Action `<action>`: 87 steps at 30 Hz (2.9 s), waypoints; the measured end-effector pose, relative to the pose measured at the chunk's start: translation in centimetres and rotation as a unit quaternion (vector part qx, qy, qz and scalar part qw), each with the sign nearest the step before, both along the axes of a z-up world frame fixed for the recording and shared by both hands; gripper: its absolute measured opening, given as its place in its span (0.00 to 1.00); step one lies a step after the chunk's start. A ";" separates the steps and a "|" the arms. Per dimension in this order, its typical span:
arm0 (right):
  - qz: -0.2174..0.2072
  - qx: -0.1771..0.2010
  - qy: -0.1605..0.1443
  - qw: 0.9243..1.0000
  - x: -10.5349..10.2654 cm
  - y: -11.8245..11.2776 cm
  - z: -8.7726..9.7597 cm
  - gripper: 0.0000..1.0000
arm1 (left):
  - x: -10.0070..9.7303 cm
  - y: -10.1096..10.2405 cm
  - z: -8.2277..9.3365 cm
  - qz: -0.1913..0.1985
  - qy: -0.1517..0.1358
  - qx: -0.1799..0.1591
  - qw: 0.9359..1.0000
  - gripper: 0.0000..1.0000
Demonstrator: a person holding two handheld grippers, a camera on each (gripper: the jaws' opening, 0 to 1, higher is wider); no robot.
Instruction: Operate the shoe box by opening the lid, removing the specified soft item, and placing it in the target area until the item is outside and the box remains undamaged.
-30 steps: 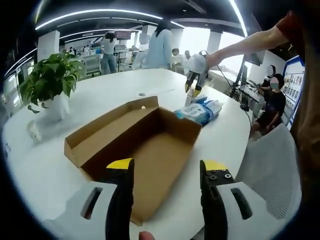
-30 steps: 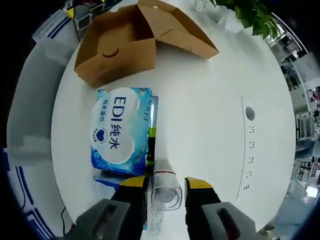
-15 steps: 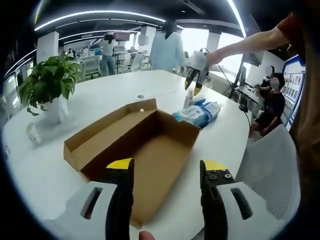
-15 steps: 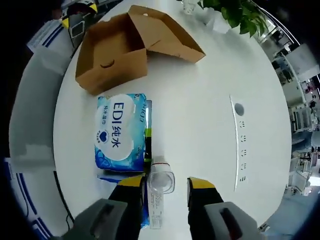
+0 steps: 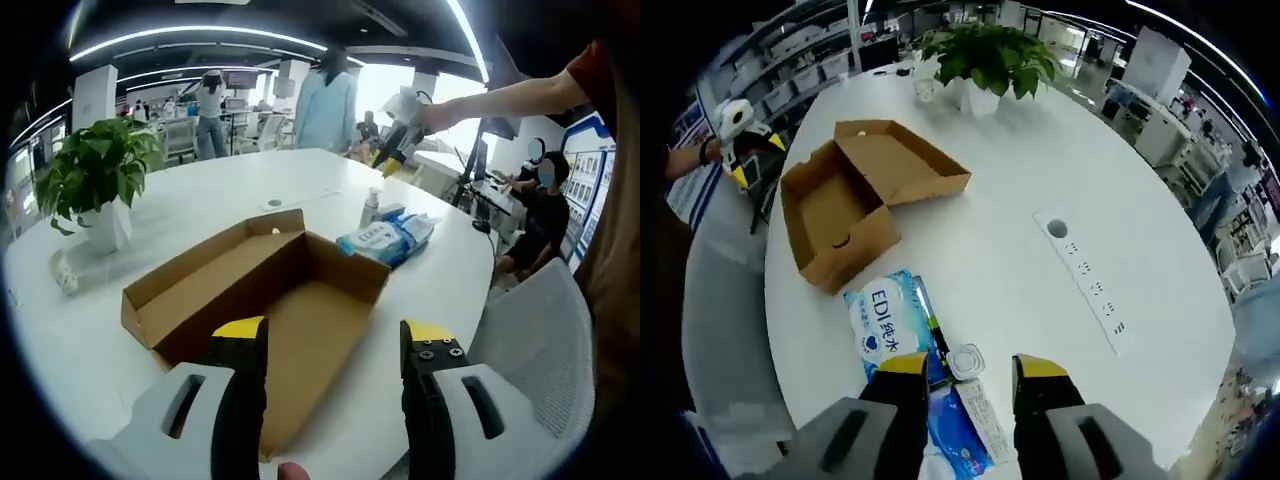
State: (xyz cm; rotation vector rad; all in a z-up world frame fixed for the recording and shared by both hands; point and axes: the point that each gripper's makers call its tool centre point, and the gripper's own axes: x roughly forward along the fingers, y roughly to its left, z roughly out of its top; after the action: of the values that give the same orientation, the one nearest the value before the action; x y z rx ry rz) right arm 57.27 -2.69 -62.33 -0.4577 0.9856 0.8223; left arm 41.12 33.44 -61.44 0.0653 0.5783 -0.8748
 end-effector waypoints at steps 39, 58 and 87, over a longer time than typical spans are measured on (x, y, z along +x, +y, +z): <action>-0.179 0.259 -0.037 0.948 -10.1 6.8 3.8 0.25 | -1.6 0.0 1.8 0.032 0.000 -0.055 0.998 0.53; -0.191 0.305 -0.024 0.933 -13.8 9.7 2.5 0.31 | -1.3 0.5 2.1 0.061 -0.002 -0.063 0.996 0.53; -0.249 0.354 0.012 0.901 -19.1 10.0 -2.8 0.42 | -1.9 4.5 -1.2 0.134 0.034 -0.050 0.989 0.52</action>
State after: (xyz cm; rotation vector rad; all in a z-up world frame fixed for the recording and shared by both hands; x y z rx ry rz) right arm 38.19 7.36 -65.14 0.4242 0.7082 0.6562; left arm 39.20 37.89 -62.67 -0.1318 0.5899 -0.6457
